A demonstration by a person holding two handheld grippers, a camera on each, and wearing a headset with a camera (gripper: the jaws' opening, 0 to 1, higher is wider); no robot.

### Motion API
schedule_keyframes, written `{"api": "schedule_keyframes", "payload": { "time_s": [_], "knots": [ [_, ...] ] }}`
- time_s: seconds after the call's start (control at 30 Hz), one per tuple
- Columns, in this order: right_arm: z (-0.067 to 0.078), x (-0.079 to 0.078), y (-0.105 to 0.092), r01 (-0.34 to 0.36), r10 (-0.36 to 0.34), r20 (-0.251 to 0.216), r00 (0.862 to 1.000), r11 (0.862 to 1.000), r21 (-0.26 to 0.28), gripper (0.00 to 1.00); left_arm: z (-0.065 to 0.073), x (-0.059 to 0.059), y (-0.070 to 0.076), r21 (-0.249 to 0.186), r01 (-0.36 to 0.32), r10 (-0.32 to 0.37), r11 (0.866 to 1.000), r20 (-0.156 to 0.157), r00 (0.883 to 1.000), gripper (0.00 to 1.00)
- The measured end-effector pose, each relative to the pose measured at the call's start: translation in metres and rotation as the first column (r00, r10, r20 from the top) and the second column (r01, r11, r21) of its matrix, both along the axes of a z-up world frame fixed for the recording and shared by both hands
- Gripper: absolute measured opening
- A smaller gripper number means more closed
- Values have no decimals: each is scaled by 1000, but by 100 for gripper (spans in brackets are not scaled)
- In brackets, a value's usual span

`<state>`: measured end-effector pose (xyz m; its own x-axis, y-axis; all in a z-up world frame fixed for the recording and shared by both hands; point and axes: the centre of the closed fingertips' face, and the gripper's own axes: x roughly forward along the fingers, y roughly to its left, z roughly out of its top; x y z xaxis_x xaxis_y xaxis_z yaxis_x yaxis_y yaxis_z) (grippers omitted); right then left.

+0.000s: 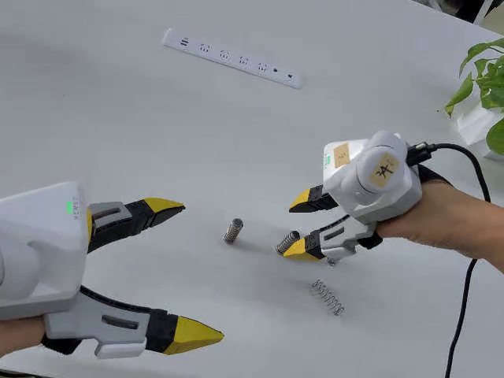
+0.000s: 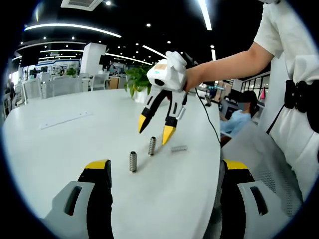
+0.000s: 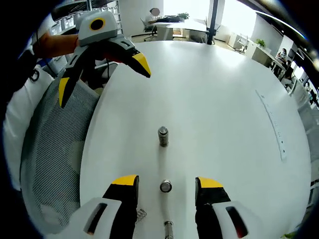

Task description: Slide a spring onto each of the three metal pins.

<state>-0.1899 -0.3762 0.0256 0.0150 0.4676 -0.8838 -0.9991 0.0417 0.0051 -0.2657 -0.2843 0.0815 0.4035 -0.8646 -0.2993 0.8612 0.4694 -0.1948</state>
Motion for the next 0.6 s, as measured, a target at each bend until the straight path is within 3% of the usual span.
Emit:
{"api": "schedule_keyframes", "payload": {
  "time_s": [0.27, 0.47, 0.6],
  "knots": [
    [21, -5, -8, 80, -84, 35, 996, 992, 94, 57, 3, -3, 3, 26, 2, -2, 1000, 6, 1000, 90],
    [35, -13, -22, 142, -152, 53, 987, 976, 164, 66, 7, -6, 3, 52, 13, -14, 999, 15, 1000, 90],
    [45, -16, -32, 189, -207, 61, 976, 958, 218, 71, 9, -7, 0, 64, 23, -24, 998, 20, 1000, 90]
  ]
}}
